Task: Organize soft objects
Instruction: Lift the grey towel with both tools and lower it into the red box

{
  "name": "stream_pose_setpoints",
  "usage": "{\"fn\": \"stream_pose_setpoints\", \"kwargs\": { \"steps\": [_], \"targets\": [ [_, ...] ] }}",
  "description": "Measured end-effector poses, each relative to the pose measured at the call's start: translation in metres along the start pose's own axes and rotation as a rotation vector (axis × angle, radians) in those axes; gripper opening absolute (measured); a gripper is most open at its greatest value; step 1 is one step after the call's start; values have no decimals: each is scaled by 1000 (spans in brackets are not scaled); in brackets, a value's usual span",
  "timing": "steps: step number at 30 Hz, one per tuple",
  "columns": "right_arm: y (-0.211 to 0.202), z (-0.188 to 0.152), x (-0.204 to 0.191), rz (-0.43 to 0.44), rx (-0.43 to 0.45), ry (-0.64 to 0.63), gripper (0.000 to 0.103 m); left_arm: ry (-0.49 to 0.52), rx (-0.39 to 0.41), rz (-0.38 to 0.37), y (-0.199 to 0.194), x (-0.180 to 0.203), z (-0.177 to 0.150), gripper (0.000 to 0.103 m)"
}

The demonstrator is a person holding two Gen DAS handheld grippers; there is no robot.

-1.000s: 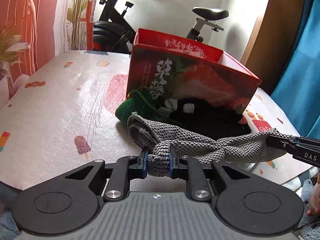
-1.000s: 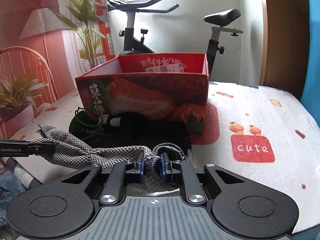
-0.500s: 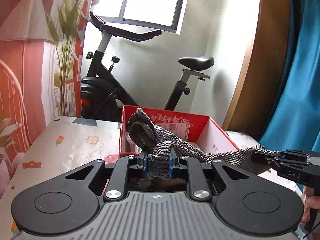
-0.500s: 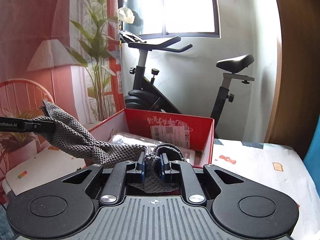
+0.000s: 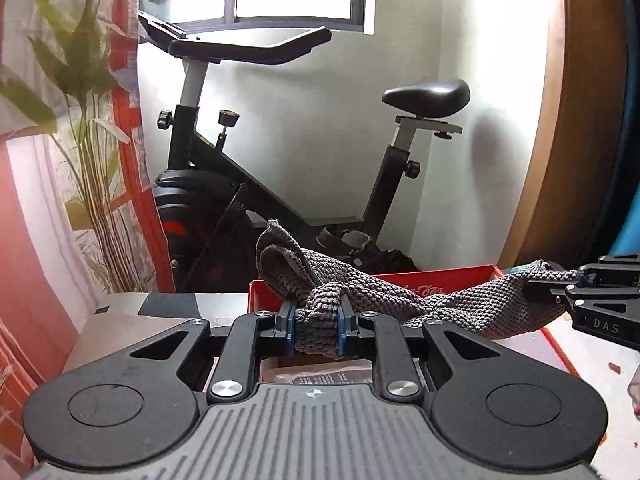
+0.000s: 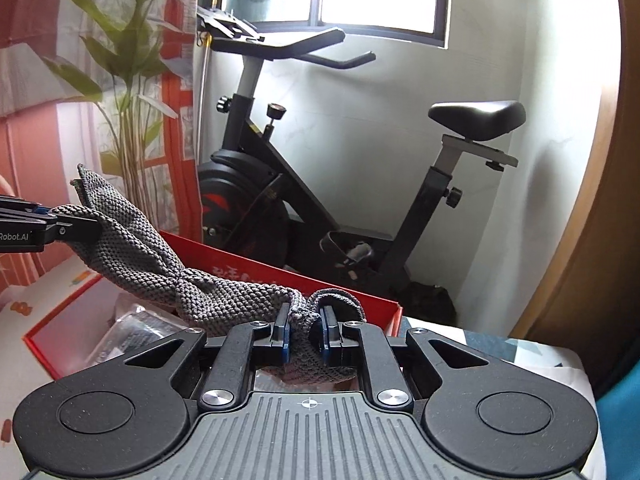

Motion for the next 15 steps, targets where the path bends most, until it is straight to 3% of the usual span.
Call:
{"fn": "stream_pose_setpoints", "kwargs": {
  "steps": [7, 15],
  "targets": [
    [66, -9, 10, 5, -104, -35, 12, 101, -77, 21, 61, 9, -17, 20],
    [110, -21, -16, 46, -201, -132, 12, 172, -221, 19, 103, 9, -35, 20]
  ]
}}
Point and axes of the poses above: each gripper's, at about its wrist camera, not at the fingertips, and y roughly the way its jaws point, x to its right, z to its top, the point moved 3 cm from there along y, roughly the way its jaws point, and after that the axes turned 13 degrees about x, right-handed, at the moved point
